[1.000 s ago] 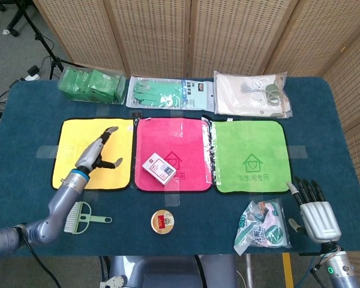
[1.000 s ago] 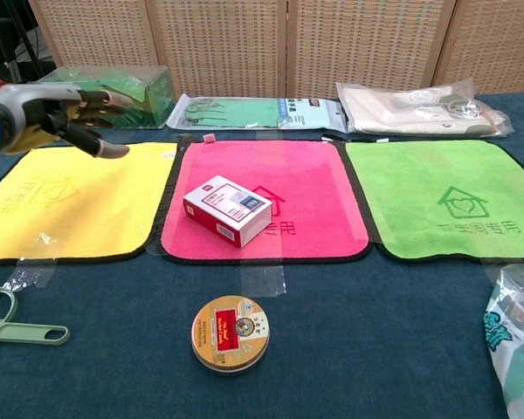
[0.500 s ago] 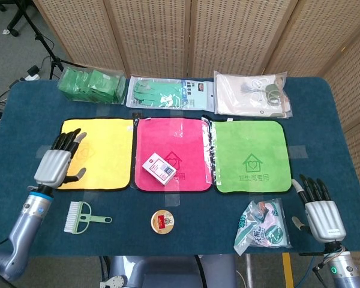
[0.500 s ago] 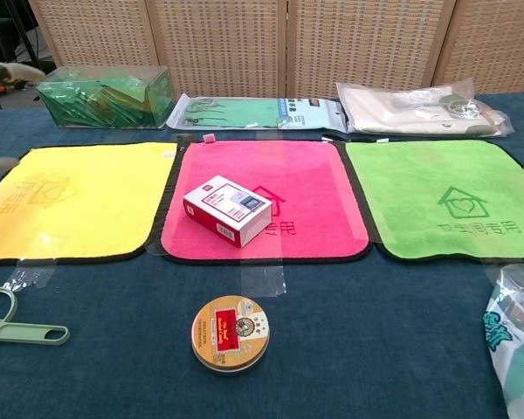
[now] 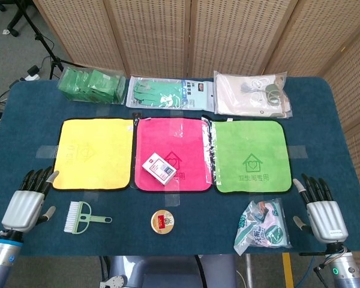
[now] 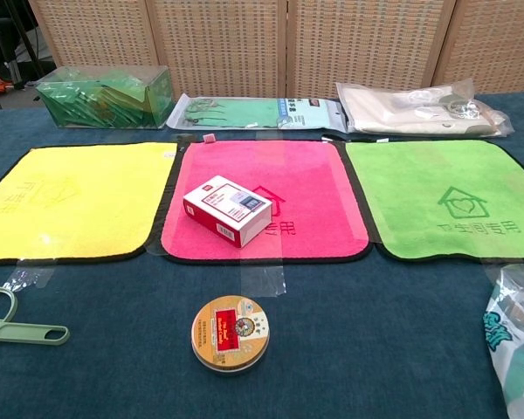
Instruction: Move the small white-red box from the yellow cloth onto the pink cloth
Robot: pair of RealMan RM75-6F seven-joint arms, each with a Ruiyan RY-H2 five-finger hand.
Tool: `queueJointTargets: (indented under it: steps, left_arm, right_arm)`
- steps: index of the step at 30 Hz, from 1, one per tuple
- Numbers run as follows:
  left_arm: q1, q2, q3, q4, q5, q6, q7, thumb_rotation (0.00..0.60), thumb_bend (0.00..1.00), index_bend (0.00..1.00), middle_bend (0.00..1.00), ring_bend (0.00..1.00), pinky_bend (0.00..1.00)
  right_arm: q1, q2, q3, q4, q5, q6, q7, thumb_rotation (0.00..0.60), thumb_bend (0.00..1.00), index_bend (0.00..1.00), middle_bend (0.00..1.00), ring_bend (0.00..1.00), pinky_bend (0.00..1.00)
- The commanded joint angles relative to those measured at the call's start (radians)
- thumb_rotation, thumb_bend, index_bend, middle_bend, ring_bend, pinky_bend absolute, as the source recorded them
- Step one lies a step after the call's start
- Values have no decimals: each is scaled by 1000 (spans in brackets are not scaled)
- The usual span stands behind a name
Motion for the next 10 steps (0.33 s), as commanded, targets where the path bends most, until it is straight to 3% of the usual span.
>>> queueJointTargets:
  steps: [1,10]
  left_arm:
    - [21,14,7,-16,18,13,11,600,266,0,0,0,0]
    - [60,35,-3,-28,122,67,-9,600,266,0,0,0,0]
  right_arm:
    - [-2,3,-1,-2,-3,4,3,600,248,0,0,0,0]
    - [-5,10,-8,-11,-25,15,14,600,247,0,0,0,0]
